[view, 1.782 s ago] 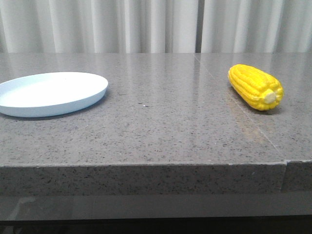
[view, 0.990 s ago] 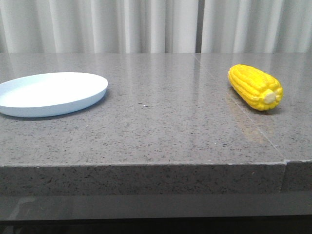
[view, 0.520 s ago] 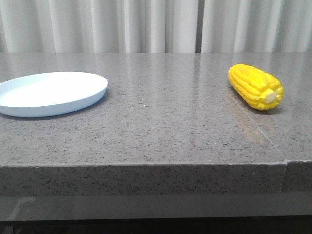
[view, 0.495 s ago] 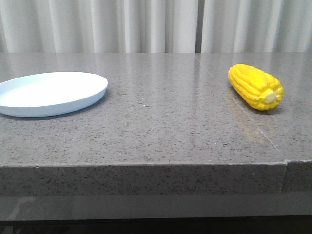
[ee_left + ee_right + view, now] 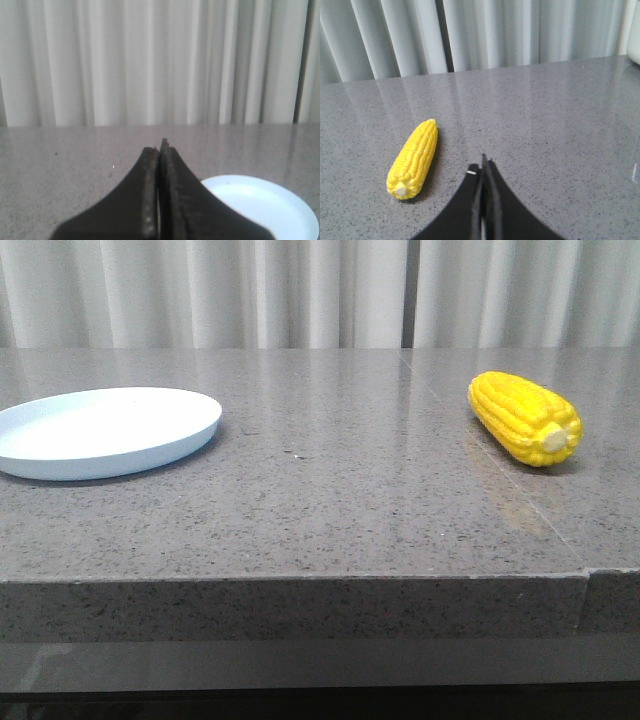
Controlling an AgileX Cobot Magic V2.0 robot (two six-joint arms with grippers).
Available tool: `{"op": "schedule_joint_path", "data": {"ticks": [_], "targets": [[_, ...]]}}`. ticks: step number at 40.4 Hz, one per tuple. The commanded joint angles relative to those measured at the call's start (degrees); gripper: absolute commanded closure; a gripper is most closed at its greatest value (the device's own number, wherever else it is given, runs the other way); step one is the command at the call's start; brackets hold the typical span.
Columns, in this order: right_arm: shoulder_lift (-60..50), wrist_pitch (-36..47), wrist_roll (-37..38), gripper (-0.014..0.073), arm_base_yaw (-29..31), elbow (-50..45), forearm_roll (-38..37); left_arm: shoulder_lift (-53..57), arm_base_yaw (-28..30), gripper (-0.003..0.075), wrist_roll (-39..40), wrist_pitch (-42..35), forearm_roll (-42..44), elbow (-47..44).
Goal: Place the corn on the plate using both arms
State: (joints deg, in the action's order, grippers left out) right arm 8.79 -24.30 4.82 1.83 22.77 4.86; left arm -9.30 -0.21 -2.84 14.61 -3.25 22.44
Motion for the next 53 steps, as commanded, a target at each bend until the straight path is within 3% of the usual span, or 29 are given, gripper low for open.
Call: {"op": "schedule_joint_path", "data": {"ticks": [1,9,12,14,22,25,28,41,53], "targets": [[7.44,2.92,-0.09,0.0659,0.13,5.61,-0.99,-6.68,0.09,0.0741,-0.22,0.34,1.61,4.68],[15.19,3.76,-0.09,0.0657,0.13,8.50,-1.05,-10.92,0.09,0.0739,-0.22,-1.35,1.65,5.72],[15.46,3.76,-0.09,0.0615,0.13,8.50,-1.05,-10.92,0.09,0.0711,-0.22,-1.50,1.65,5.72],[15.46,3.76,-0.09,0.0540,0.13,8.50,-1.05,-10.92,0.09,0.0646,-0.22,-1.50,1.65,5.72],[15.46,3.87,-0.09,0.0032,0.13,8.50,-1.05,-10.92,0.09,0.0246,-0.22,-1.63,1.65,5.72],[15.46,3.80,-0.09,-0.0066,0.13,8.31,-1.05,-10.92,0.09,0.0133,-0.22,-1.70,1.65,5.72],[15.46,3.73,-0.09,-0.0059,0.13,8.24,-1.05,-10.92,0.09,0.0098,-0.22,-1.57,1.65,5.72],[15.46,3.73,-0.09,-0.0052,0.13,8.24,-1.05,-13.06,-0.01,0.0103,-0.22,-0.22,-0.96,6.55],[15.46,3.73,-0.09,-0.0052,0.13,8.24,-1.05,-36.62,-0.01,0.0103,-1.99,8.46,-2.54,18.90]]}}
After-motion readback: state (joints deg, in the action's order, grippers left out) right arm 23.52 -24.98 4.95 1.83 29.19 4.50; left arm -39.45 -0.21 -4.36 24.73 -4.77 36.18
